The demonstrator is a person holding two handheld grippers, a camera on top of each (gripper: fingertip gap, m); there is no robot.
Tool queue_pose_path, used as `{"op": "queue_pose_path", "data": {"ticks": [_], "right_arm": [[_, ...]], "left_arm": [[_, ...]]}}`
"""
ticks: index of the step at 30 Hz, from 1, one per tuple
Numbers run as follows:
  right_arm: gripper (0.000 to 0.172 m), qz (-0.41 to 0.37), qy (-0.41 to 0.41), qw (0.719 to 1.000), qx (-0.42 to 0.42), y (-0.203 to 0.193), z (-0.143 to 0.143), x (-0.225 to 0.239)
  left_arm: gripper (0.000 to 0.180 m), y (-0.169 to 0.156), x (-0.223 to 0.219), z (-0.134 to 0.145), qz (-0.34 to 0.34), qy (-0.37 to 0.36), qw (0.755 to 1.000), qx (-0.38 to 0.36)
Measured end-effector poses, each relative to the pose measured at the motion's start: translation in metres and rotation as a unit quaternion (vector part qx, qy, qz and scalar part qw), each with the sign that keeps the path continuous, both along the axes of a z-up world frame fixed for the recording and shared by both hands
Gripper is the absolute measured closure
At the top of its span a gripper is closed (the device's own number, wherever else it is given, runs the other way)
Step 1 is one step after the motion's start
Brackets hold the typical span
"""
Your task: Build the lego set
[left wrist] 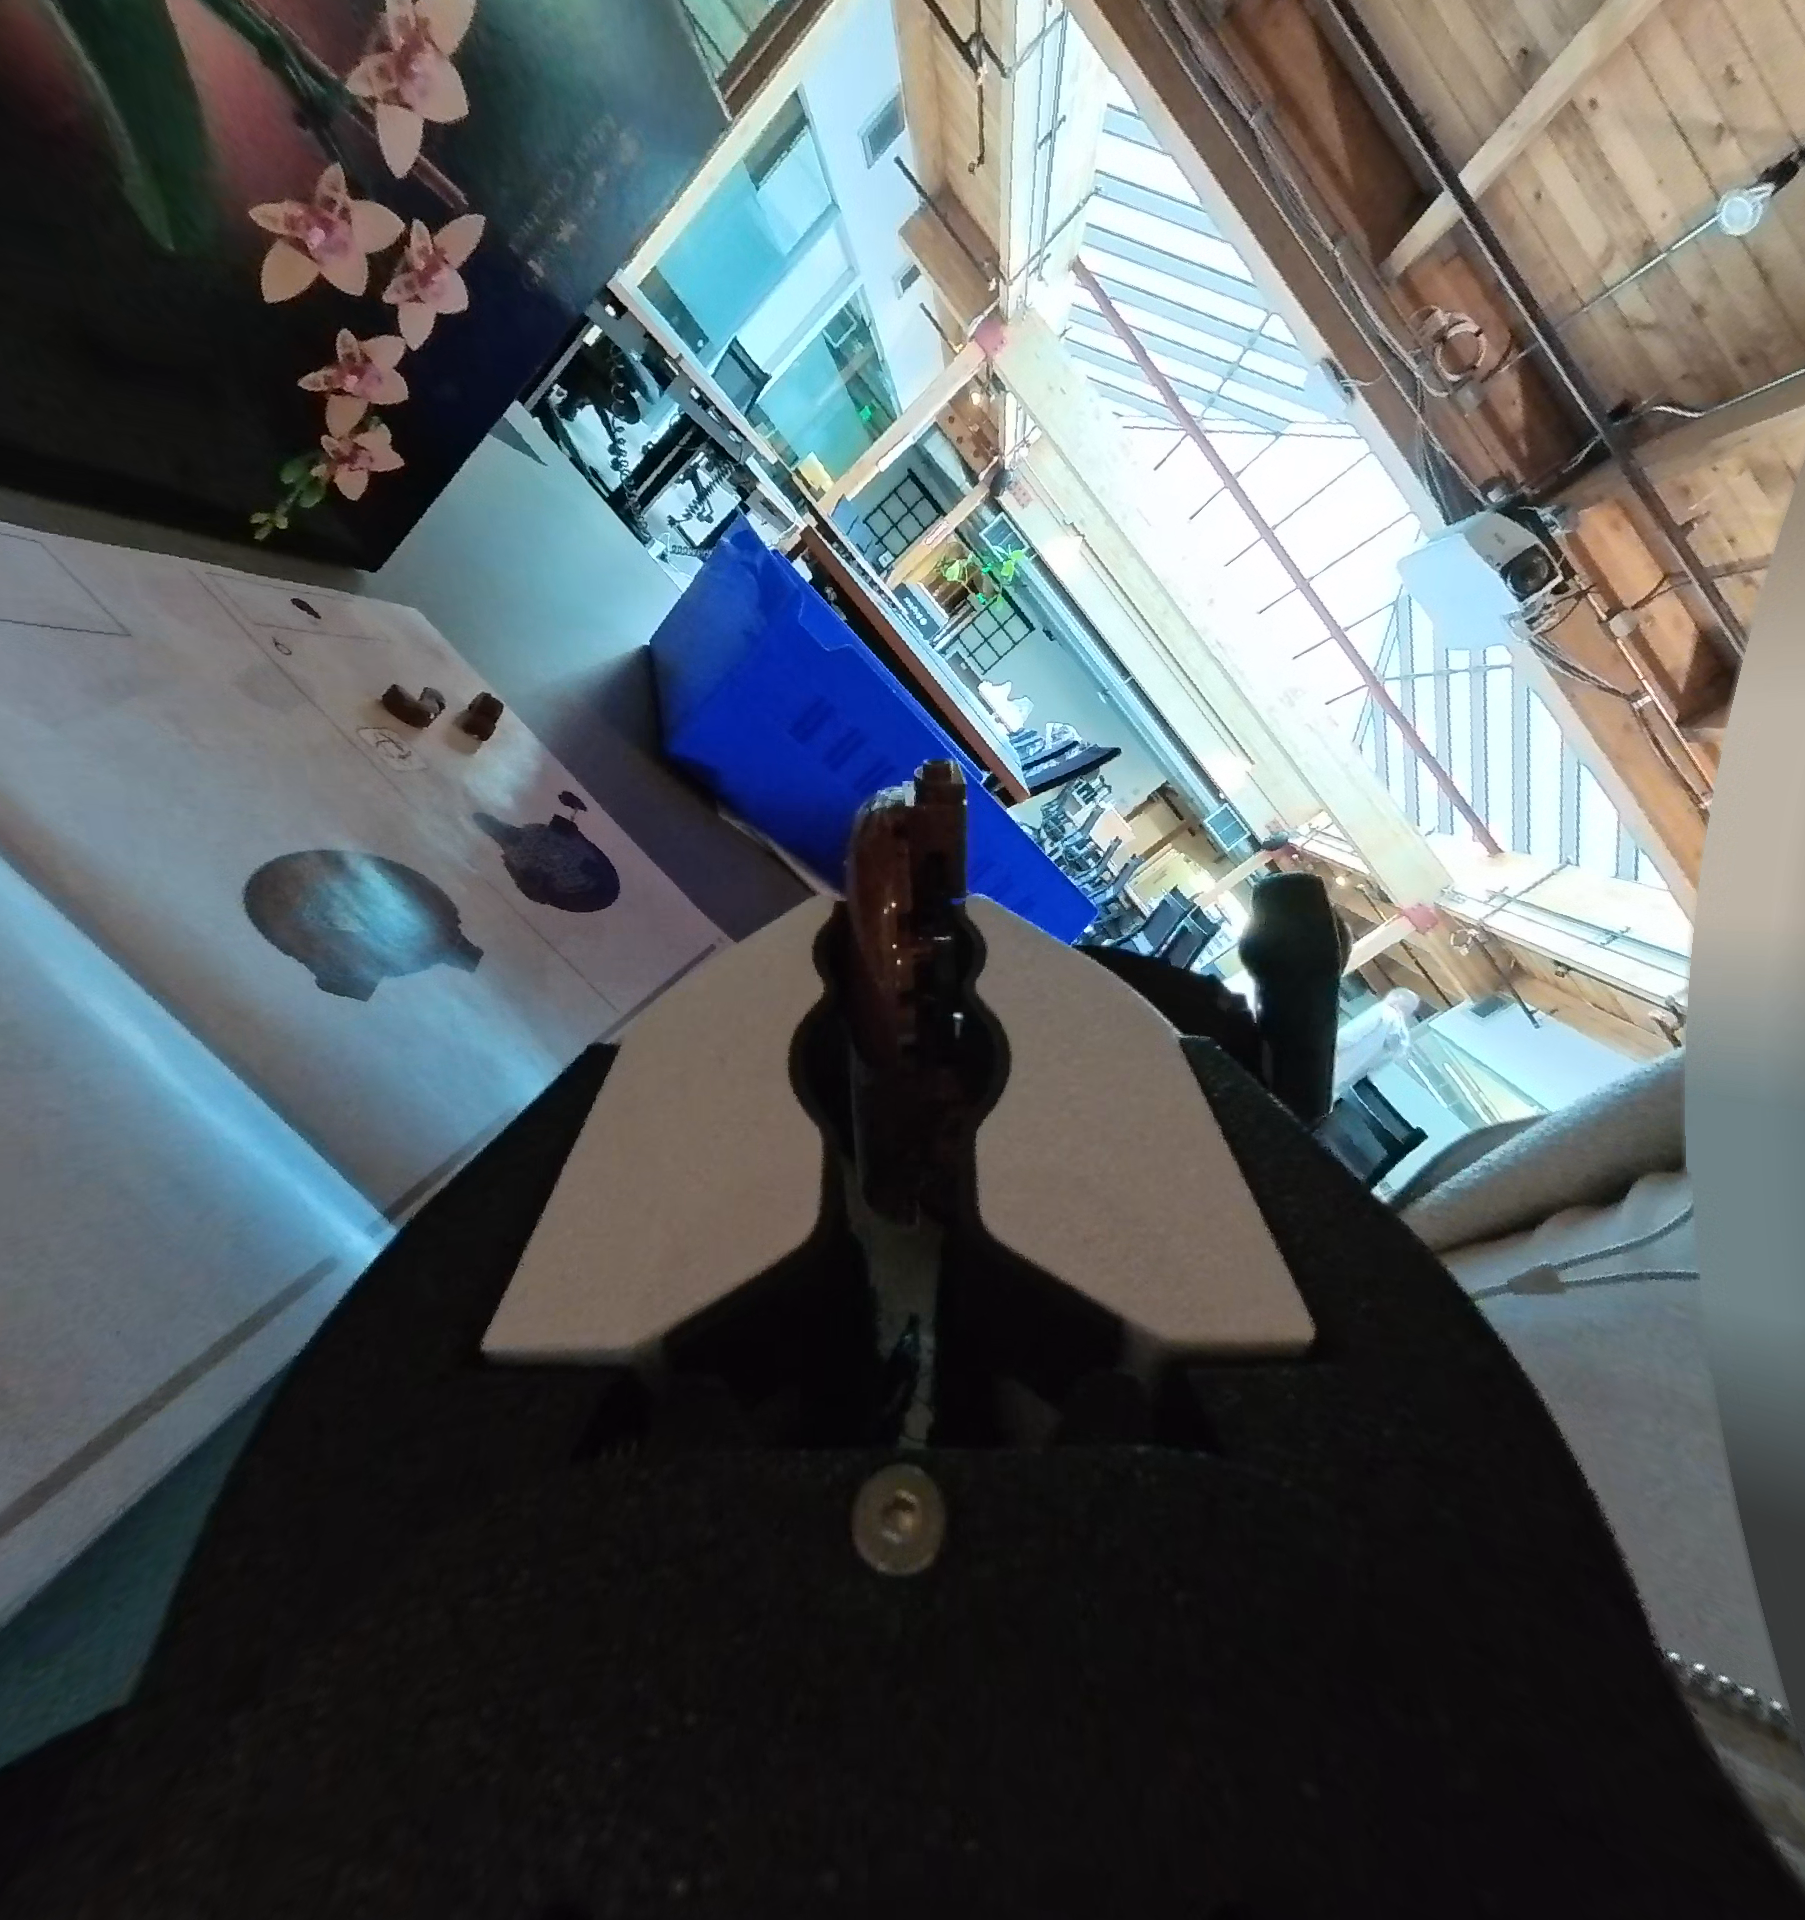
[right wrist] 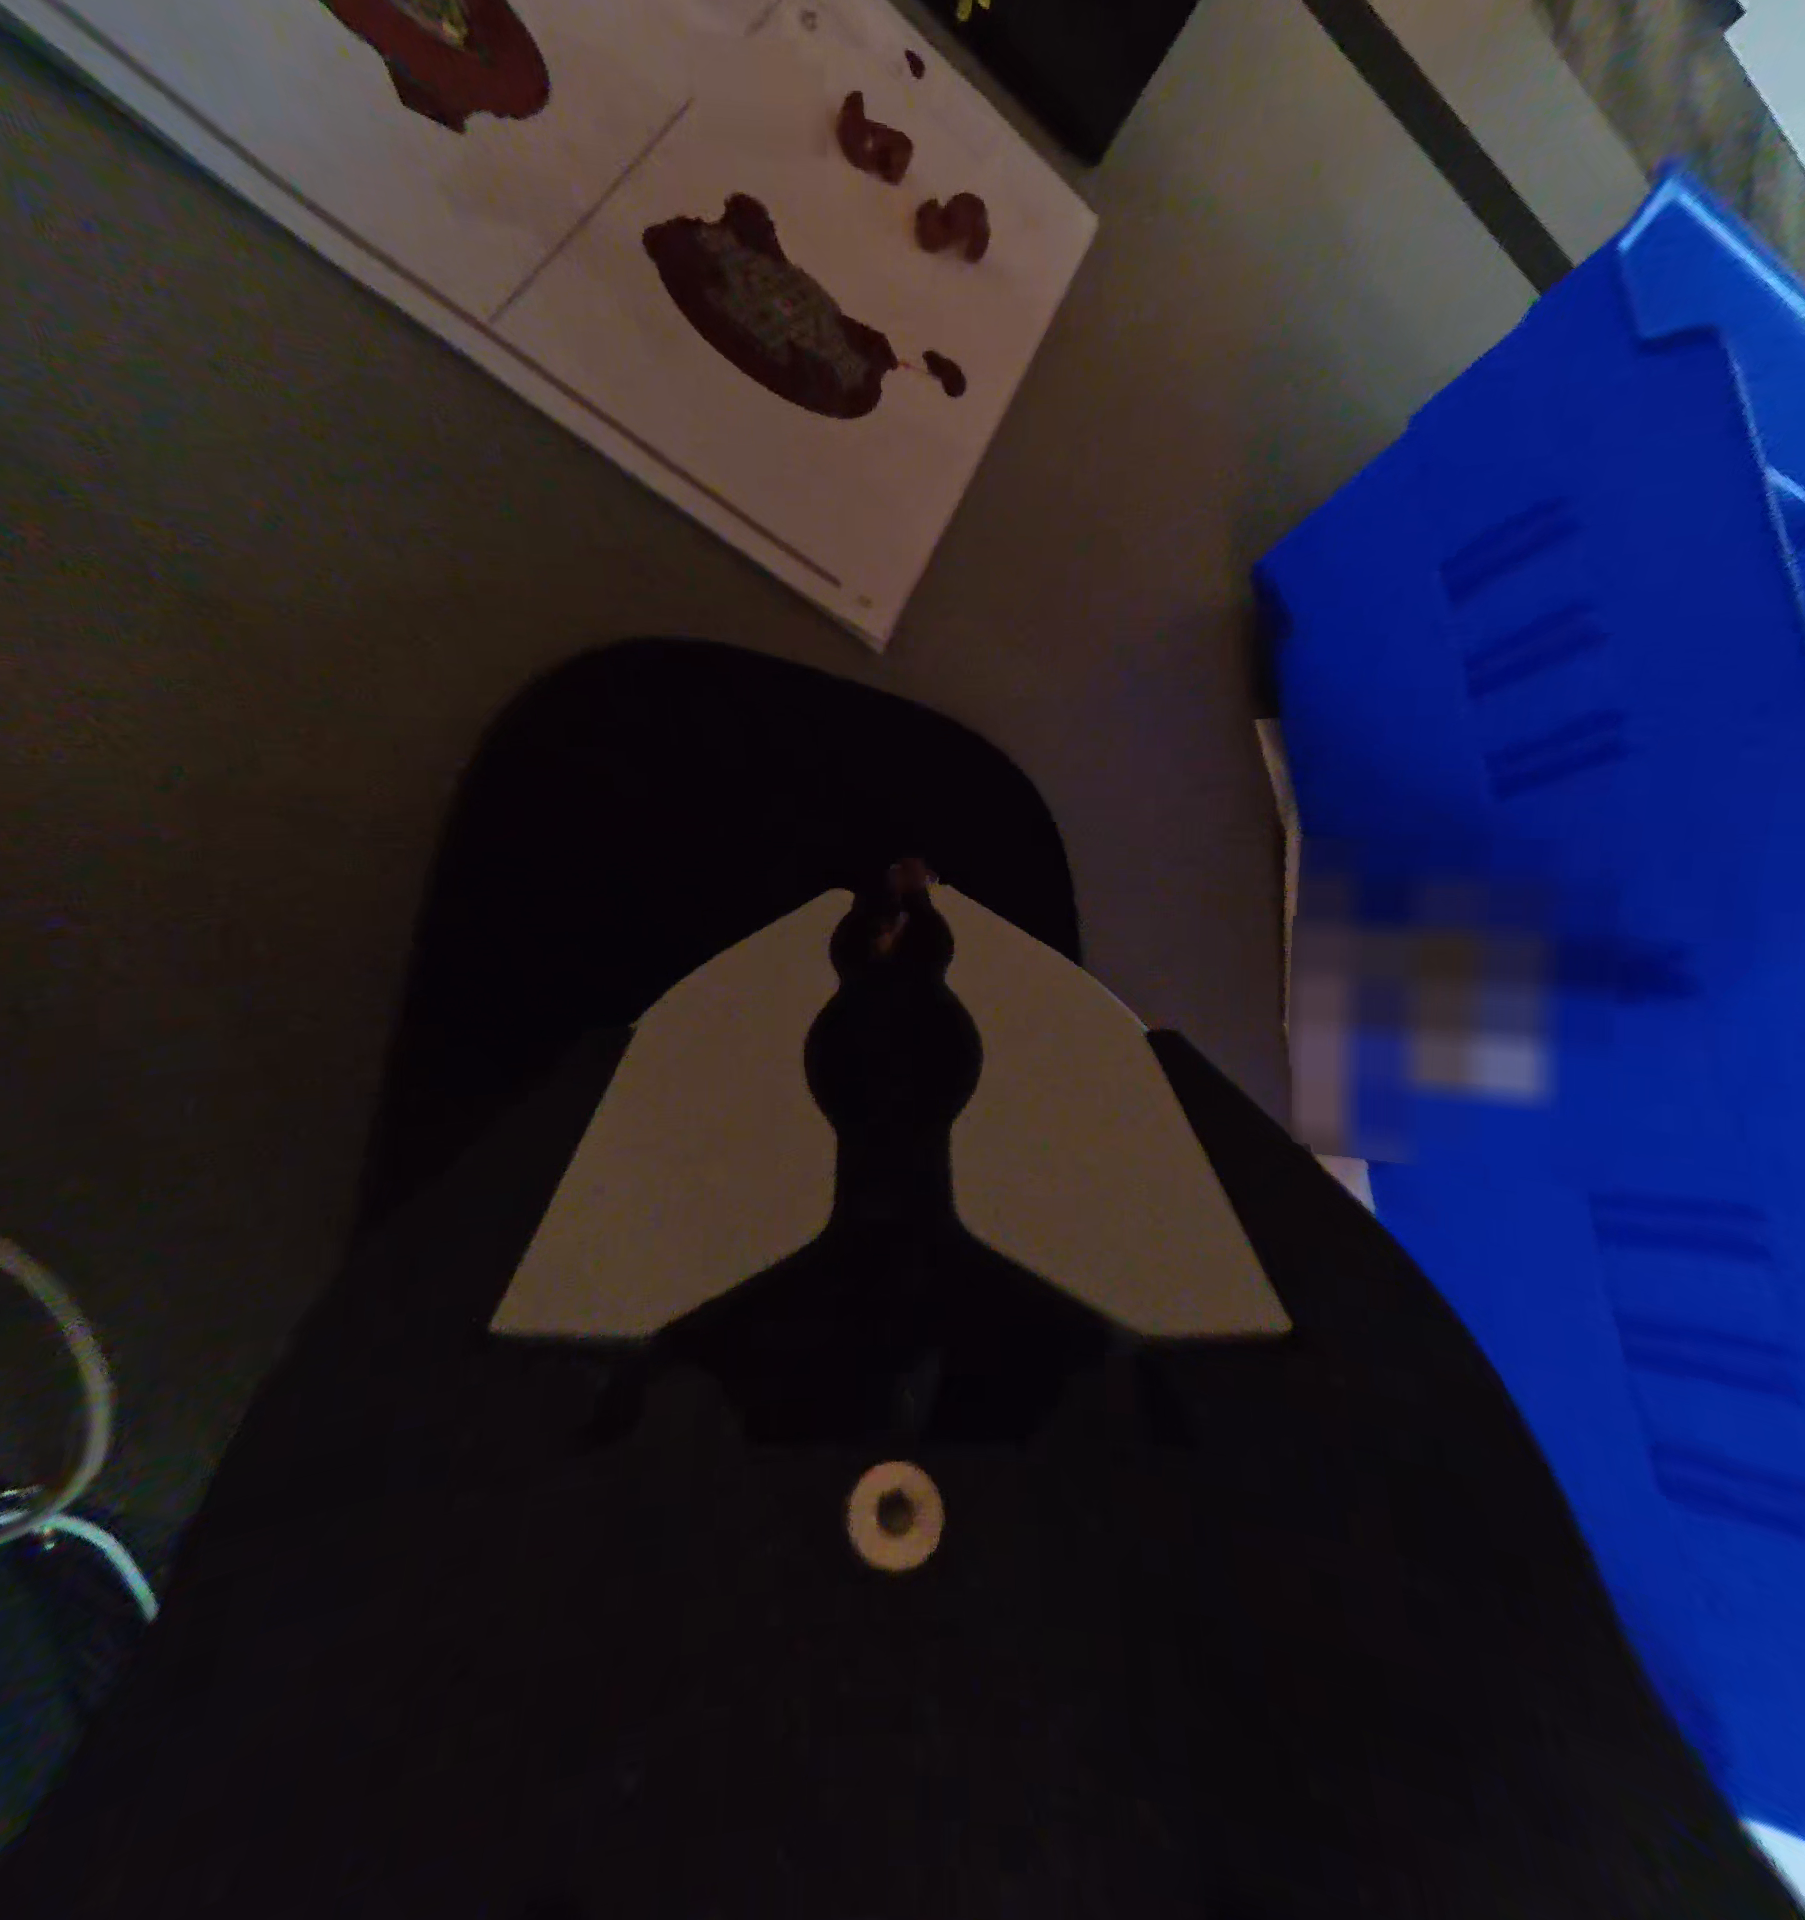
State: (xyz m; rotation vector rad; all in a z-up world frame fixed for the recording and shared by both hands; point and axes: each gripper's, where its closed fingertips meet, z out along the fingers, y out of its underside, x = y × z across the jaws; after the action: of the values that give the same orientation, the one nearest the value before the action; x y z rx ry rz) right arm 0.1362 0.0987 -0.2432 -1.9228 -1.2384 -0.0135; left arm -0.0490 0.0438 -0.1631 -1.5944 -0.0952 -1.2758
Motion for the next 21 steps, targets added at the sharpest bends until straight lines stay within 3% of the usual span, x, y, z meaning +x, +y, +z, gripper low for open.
{"op": "queue_pose_path", "data": {"ticks": [7, 11, 16, 21], "right_arm": [[0.166, -0.013, 0.013, 1.000, -0.016, 0.000, -0.001, 0.007], [0.166, 0.023, 0.009, 1.000, 0.003, -0.007, 0.007, -0.004], [0.164, 0.141, -0.097, 0.983, 0.065, -0.006, 0.007, -0.009], [0.158, 0.359, -0.168, 0.910, 0.120, -0.010, 0.000, -0.008]], "left_arm": [[0.163, 0.000, 0.000, 0.000, 0.000, 0.002, 1.000, -0.001], [0.163, 0.000, 0.000, -0.001, 0.001, 0.002, 1.000, -0.002], [0.163, 0.000, 0.000, 0.000, 0.001, 0.001, 1.000, -0.001], [0.163, 0.000, 0.000, 0.000, 0.001, 0.003, 1.000, 0.001]]}}
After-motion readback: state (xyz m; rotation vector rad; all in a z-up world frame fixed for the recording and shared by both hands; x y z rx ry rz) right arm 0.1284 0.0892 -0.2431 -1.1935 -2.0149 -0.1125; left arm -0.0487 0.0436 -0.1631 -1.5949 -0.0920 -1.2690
